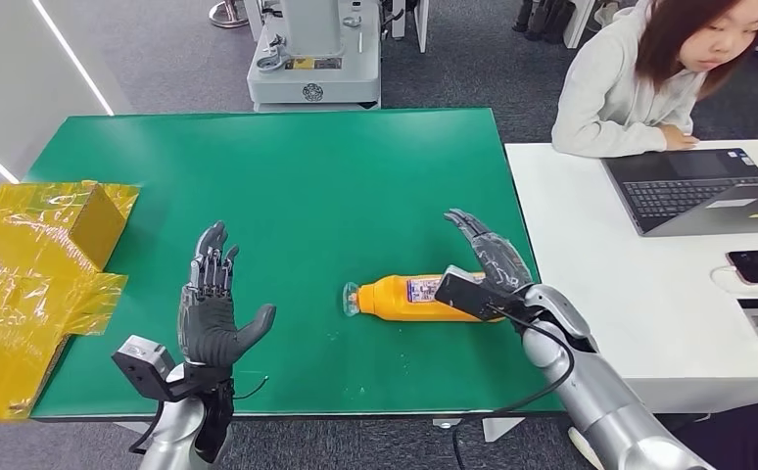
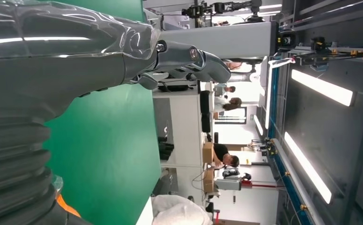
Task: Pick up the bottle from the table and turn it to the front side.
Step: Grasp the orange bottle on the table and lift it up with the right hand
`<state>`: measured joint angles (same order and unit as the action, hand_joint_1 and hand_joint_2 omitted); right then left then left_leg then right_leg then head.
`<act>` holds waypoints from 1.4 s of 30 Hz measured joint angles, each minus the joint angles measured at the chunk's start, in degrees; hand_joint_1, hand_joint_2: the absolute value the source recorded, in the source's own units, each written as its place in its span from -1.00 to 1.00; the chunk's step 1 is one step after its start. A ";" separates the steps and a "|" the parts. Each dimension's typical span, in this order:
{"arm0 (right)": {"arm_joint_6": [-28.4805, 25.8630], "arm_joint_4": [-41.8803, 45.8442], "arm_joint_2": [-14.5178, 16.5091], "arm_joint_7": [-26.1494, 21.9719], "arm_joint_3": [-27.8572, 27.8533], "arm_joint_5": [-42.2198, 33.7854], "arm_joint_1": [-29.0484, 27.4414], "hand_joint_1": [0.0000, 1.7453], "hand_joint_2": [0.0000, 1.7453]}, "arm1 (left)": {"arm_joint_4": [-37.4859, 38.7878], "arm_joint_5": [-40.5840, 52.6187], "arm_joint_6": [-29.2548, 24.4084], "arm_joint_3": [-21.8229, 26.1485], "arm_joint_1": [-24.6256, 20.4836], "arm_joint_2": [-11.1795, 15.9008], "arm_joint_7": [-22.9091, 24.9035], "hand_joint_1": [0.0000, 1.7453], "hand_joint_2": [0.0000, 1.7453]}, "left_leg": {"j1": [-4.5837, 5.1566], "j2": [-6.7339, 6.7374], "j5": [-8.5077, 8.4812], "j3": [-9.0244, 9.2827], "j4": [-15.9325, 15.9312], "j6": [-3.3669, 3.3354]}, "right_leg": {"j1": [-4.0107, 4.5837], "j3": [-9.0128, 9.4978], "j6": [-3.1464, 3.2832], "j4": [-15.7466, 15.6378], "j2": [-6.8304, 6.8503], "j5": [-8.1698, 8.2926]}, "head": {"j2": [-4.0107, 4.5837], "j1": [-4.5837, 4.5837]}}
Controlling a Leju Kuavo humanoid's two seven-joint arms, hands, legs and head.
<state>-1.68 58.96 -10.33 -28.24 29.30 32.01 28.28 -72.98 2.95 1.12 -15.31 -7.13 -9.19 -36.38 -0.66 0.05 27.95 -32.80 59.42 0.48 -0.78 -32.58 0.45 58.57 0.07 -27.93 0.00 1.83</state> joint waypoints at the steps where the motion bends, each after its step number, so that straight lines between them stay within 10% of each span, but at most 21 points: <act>1: -0.26 0.80 0.13 -0.36 -0.16 -0.72 -0.54 -1.00 1.00 | 0.01 0.01 -0.03 0.02 0.00 0.00 -0.09 -1.00 1.00 | 0.00 -0.01 0.00 0.00 0.00 0.00 | 0.00 0.00 0.00 0.00 0.01 0.00 | 0.00 0.00; 11: 4.13 8.36 0.44 6.19 -0.81 -2.65 -4.96 -1.00 1.00 | 0.21 -0.72 -0.11 0.10 -0.08 0.25 -0.27 -1.00 1.00 | 0.00 -0.01 0.00 -0.01 0.00 0.00 | 0.00 0.00 0.00 0.00 0.01 0.00 | 0.00 -0.01; 33: 11.50 -7.45 -3.92 14.46 9.94 11.39 4.15 -0.98 1.00 | 0.26 -2.95 1.19 0.43 0.86 0.88 1.15 -1.00 1.00 | 0.00 0.00 -0.05 0.03 0.03 -0.06 | -0.01 0.04 -0.06 -0.01 0.00 0.10 | 0.00 -0.01; 37: 12.24 -8.70 -3.92 15.33 10.96 11.59 5.08 0.92 1.00 | 0.26 -3.33 1.42 0.79 0.87 0.86 1.49 -1.00 1.00 | 0.00 0.03 -0.08 0.04 0.04 -0.10 | 0.00 0.06 -0.06 -0.02 -0.02 0.13 | 0.00 -0.01; 42: 11.95 -9.72 -3.92 15.09 11.44 10.79 5.51 1.00 1.00 | 0.27 -3.43 1.48 1.26 0.85 0.78 1.69 -1.00 1.00 | 0.00 0.10 -0.11 0.10 0.05 -0.11 | 0.00 0.08 -0.03 -0.02 -0.07 0.19 | 0.00 0.00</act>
<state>10.27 49.24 -14.25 -13.16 40.75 42.81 33.79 -72.71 -0.49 2.60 -14.05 -6.28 -8.41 -34.68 -0.66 0.15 27.84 -32.70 59.47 0.37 -0.78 -32.50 0.42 58.55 -0.01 -27.74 0.00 1.82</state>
